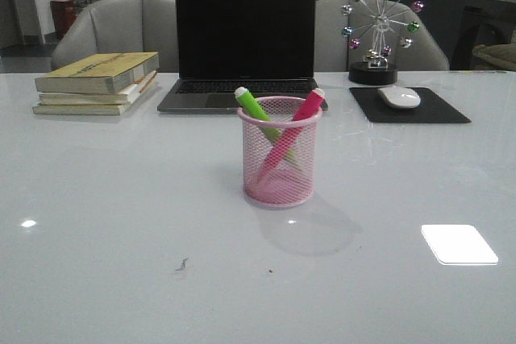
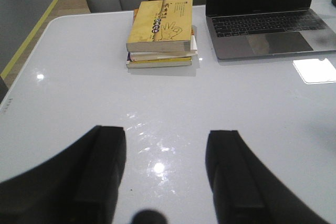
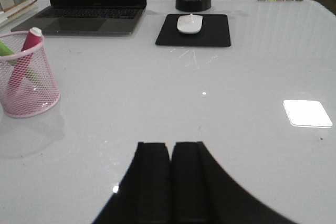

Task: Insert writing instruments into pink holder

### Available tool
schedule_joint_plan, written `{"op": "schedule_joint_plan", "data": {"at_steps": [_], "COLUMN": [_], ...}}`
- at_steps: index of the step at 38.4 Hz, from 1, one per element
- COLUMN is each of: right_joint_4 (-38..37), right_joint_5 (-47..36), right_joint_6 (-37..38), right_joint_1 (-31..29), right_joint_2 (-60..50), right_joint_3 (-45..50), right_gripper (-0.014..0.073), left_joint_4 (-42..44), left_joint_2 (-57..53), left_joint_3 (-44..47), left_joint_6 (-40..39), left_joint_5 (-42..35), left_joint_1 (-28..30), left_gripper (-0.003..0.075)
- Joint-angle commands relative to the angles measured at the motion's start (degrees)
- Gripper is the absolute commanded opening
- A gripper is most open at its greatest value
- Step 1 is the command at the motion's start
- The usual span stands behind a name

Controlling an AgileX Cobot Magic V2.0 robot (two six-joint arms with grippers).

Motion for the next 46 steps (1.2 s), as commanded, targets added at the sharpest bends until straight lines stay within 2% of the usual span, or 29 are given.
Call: {"op": "schedule_joint_plan", "data": {"at_steps": [1, 10, 39, 42, 46], "right_joint_4": [-0.70, -0.70, -0.70, -0.70, -0.70], "right_joint_5": [-5.56, -1.53, -1.40, -1.40, -1.40], "right_joint_6": [0.03, 0.03, 0.03, 0.03, 0.03], "right_joint_1": [-0.05, -0.05, -0.05, -0.05, -0.05], "right_joint_2": [-1.17, -1.17, -1.17, -1.17, -1.17], "right_joint_3": [-0.17, 0.53, 0.53, 0.53, 0.53], "right_gripper": [0.0030, 0.0030, 0.0030, 0.0030, 0.0030], "left_joint_4": [-0.79, -0.79, -0.51, -0.17, -0.17], "left_joint_2": [-0.19, -0.19, -0.19, -0.40, -1.59], "left_joint_3": [-1.66, -1.66, -1.66, -1.66, -1.66], "left_joint_6": [0.02, 0.02, 0.02, 0.02, -0.40], "left_joint_5": [-4.99, -5.08, -5.37, -6.44, -6.44], "left_joint_1": [0.10, 0.10, 0.10, 0.10, 0.10], "left_gripper": [0.0414, 0.0414, 0.0411, 0.0384, 0.0277]}}
